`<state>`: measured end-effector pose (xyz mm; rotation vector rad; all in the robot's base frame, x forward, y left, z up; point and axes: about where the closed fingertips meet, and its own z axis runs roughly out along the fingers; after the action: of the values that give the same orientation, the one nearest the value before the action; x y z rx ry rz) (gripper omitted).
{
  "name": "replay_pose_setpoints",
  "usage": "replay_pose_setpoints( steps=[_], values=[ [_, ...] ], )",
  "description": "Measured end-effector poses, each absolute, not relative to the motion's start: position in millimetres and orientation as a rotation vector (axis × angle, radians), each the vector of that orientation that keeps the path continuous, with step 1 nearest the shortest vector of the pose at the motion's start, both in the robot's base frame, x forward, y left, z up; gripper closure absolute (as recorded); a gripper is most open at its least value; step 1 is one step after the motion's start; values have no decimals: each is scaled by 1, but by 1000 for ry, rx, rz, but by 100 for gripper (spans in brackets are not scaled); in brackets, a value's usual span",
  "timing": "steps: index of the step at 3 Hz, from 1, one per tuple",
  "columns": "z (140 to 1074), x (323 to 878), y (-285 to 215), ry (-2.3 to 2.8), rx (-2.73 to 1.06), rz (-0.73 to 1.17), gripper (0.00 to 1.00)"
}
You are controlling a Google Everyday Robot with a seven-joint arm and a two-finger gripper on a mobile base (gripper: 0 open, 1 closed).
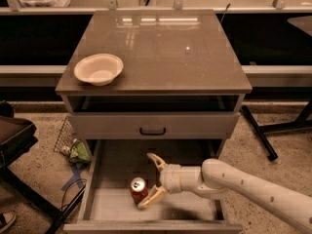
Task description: Pick coke can from middle drawer and place on counter
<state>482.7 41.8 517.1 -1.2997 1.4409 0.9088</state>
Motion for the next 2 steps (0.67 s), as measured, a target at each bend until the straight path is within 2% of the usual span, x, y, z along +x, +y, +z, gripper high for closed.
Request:
replay_pose_setpoints(
  steps=[2],
  values=[
    [483, 485, 66, 1405, -1349, 916, 0]
  ],
)
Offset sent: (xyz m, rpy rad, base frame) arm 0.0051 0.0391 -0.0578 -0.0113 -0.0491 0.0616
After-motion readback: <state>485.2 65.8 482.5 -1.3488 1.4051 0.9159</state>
